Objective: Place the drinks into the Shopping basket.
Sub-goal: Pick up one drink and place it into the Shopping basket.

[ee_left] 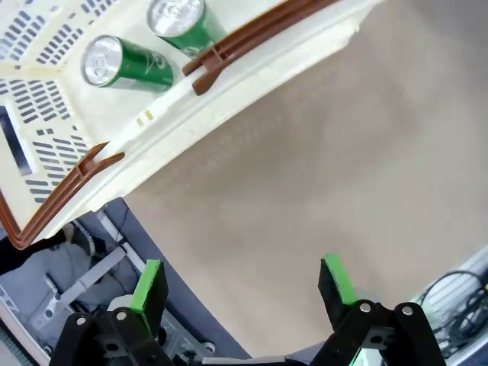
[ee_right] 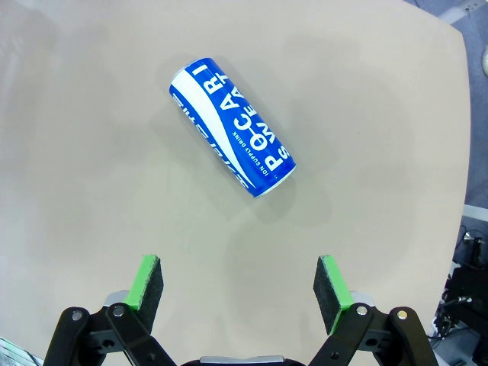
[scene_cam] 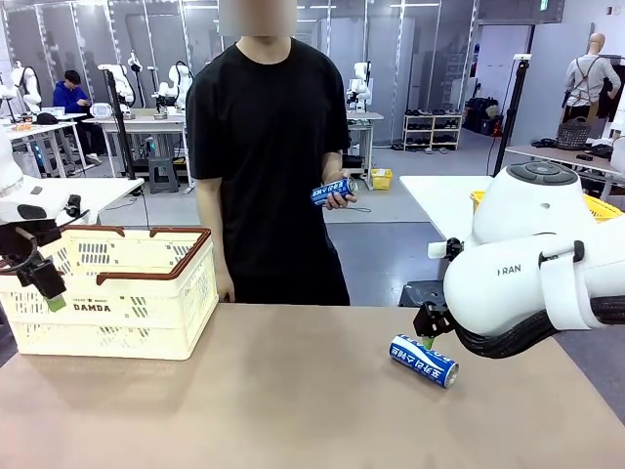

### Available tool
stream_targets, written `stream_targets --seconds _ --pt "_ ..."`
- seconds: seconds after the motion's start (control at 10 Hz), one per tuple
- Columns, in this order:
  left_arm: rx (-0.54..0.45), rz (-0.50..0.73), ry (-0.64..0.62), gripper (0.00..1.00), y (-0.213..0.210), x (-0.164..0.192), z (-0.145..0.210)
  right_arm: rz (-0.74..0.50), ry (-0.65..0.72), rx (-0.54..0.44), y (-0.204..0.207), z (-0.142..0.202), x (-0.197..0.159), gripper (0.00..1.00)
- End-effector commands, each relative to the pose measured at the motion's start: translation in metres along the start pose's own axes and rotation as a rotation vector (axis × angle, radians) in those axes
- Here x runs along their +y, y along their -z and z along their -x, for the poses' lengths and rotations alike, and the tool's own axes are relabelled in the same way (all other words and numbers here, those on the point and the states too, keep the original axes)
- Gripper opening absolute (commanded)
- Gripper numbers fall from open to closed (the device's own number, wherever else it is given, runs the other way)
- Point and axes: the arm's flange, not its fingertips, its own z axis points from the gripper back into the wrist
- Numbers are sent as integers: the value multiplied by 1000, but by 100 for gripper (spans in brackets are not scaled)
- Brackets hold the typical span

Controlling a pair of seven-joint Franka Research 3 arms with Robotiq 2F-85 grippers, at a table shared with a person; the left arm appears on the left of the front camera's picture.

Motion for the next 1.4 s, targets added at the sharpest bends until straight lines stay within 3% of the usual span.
stream_targets --seconds 0.0,0.5,0.7,0.9,1.3 --pt "-8 -7 -38 100 -4 -2 -2 5 -8 -7 2 1 -1 100" --pt "-8 -7 -38 100 -4 -2 -2 0 0 0 0 0 0 100" --pt "-8 -7 -38 100 -4 -2 -2 -66 -288 -22 8 -24 2 100" --pt "-8 -7 -38 100 -4 -2 -2 -15 -483 15 10 -45 11 100" --pt "-8 -7 -38 100 -4 -2 -2 36 -591 106 19 -76 8 100"
